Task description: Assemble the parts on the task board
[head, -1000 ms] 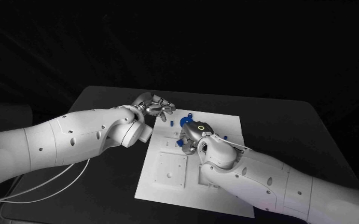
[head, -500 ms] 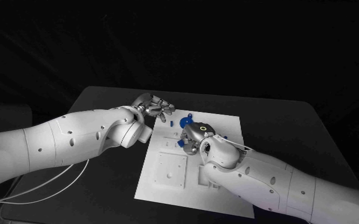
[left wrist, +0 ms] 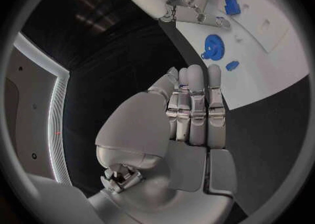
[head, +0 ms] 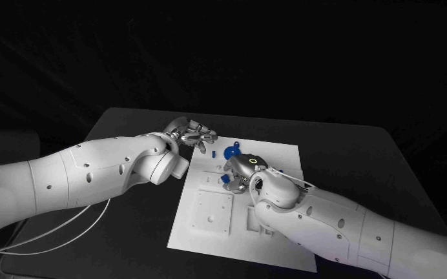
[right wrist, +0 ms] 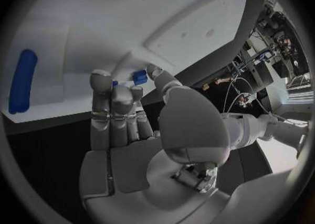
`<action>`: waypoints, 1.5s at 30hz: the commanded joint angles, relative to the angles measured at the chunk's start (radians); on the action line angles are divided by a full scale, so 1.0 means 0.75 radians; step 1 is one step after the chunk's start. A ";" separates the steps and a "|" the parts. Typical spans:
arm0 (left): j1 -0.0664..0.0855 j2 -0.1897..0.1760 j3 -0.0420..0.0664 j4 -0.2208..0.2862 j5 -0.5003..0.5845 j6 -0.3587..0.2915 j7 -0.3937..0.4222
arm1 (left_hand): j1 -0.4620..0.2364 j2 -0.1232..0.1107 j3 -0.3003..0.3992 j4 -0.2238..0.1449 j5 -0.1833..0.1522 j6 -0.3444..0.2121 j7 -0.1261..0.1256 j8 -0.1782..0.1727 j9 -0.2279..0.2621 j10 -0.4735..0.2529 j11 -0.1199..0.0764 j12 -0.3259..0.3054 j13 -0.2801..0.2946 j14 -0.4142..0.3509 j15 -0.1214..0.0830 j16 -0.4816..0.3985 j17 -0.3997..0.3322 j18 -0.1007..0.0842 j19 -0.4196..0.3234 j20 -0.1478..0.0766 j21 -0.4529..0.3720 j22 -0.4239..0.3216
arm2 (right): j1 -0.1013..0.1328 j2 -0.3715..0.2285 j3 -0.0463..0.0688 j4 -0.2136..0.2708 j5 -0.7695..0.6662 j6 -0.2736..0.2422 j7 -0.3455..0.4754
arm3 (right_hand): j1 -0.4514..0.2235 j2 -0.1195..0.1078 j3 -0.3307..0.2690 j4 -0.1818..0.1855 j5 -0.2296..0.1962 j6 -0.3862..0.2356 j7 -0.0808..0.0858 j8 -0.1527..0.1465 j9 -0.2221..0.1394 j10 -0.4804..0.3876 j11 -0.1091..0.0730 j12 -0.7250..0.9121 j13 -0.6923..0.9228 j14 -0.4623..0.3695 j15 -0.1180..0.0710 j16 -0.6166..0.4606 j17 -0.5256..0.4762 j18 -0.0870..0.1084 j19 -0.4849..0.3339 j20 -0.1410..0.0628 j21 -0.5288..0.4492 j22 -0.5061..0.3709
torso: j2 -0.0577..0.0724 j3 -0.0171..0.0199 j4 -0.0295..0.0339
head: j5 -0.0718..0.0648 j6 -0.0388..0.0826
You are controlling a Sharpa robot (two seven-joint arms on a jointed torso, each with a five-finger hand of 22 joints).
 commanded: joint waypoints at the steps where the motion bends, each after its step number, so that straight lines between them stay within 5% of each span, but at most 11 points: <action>1: 0.002 0.000 0.001 0.003 0.006 0.018 0.000 | 0.000 -0.010 0.009 0.002 0.005 -0.011 -0.001 -0.004 -0.002 -0.011 0.001 -0.003 -0.002 0.001 0.010 -0.007 0.002 0.020 0.003 0.008 -0.007 0.002 | -0.002 -0.004 -0.001 0.005 0.018 -0.012 0.017 | 0.007 0.001 -0.006 0.008 0.001 0.008 -0.002 0.002 -0.001 -0.011 -0.001 0.007 -0.002 -0.005 0.007 0.002 -0.001 0.018 0.000 0.008 -0.005 0.074 | 0.000 -0.0006 -0.0003 | 0.002 0.000; 9: 0.002 -0.001 0.000 0.002 0.006 0.016 -0.002 | 0.001 -0.010 0.010 0.001 0.005 -0.012 -0.001 -0.004 -0.002 -0.013 0.001 -0.002 -0.002 0.001 0.010 -0.007 0.003 0.021 0.003 0.008 -0.006 0.003 | -0.003 -0.012 -0.001 0.019 0.012 -0.073 -0.009 | -0.029 0.008 -0.047 0.070 -0.073 0.217 -0.034 0.008 0.012 0.010 -0.020 0.035 0.008 0.011 -0.007 0.017 0.004 0.009 0.019 -0.003 0.028 0.082 | 0.000 0.0003 0.0006 | 0.000 0.001; 16: 0.002 -0.002 0.000 0.002 0.006 0.015 -0.004 | 0.001 -0.010 0.010 0.001 0.005 -0.012 -0.001 -0.004 -0.002 -0.013 0.001 -0.002 -0.002 0.001 0.010 -0.007 0.003 0.021 0.003 0.008 -0.006 0.003 | -0.005 -0.018 -0.001 0.027 -0.030 -0.135 -0.064 | -0.037 -0.016 -0.055 0.163 -0.160 0.290 -0.055 0.007 0.028 0.028 -0.034 0.036 0.006 0.022 -0.019 0.025 0.014 -0.004 0.032 -0.018 0.059 0.088 | 0.000 -0.0004 -0.0002 | -0.001 0.003; 25: 0.002 -0.003 0.000 0.001 0.006 0.015 -0.004 | 0.001 -0.010 0.010 0.001 0.005 -0.012 -0.001 -0.004 -0.002 -0.013 0.001 -0.002 -0.002 0.001 0.010 -0.007 0.003 0.021 0.003 0.008 -0.006 0.003 | -0.007 -0.019 -0.001 0.027 -0.073 -0.167 -0.106 | -0.044 -0.032 -0.017 0.197 -0.202 0.300 -0.058 0.008 0.032 0.029 -0.036 0.029 0.002 0.025 -0.021 0.022 0.018 -0.008 0.033 -0.021 0.055 0.087 | 0.000 -0.0003 0.0006 | -0.001 0.002; 32: 0.002 -0.004 0.000 0.000 0.006 0.015 -0.007 | 0.001 -0.010 0.010 0.001 0.005 -0.012 -0.001 -0.004 -0.002 -0.013 0.001 -0.002 -0.002 0.001 0.010 -0.007 0.003 0.021 0.003 0.008 -0.006 0.003 | -0.008 -0.021 -0.001 0.038 -0.072 -0.130 -0.114 | -0.058 -0.041 -0.054 0.231 -0.221 0.316 -0.064 0.008 0.039 0.030 -0.038 0.027 0.001 0.025 -0.022 0.022 0.021 -0.010 0.034 -0.022 0.057 0.088 | 0.001 -0.0007 0.0000 | -0.001 0.000; 40: 0.002 -0.004 0.000 0.001 0.006 0.017 -0.009 | 0.000 -0.010 0.012 0.003 0.005 -0.013 -0.001 -0.004 -0.001 -0.016 0.002 0.002 -0.002 0.000 0.011 -0.008 0.005 0.022 0.001 0.009 -0.007 0.006 | -0.010 -0.019 -0.001 0.047 -0.048 -0.052 -0.113 | -0.063 -0.032 -0.174 0.343 -0.175 0.395 -0.091 0.009 0.091 0.056 -0.055 0.039 0.020 0.034 -0.035 0.035 0.039 -0.029 0.039 -0.036 0.089 0.094 | 0.000 -0.0008 0.0003 | -0.003 -0.002; 45: 0.002 -0.003 0.000 0.001 0.006 0.019 -0.009 | 0.000 -0.010 0.012 0.003 0.005 -0.013 -0.001 -0.004 -0.001 -0.016 0.002 0.002 -0.002 0.000 0.011 -0.008 0.005 0.022 0.001 0.009 -0.007 0.006 | -0.011 -0.008 -0.002 0.035 -0.045 -0.025 -0.117 | -0.056 -0.026 -0.163 0.352 -0.179 0.413 -0.096 0.009 0.098 0.071 -0.059 0.046 0.033 0.040 -0.037 0.041 0.045 -0.034 0.041 -0.039 0.103 0.096 | 0.000 -0.0011 0.0001 | -0.006 -0.001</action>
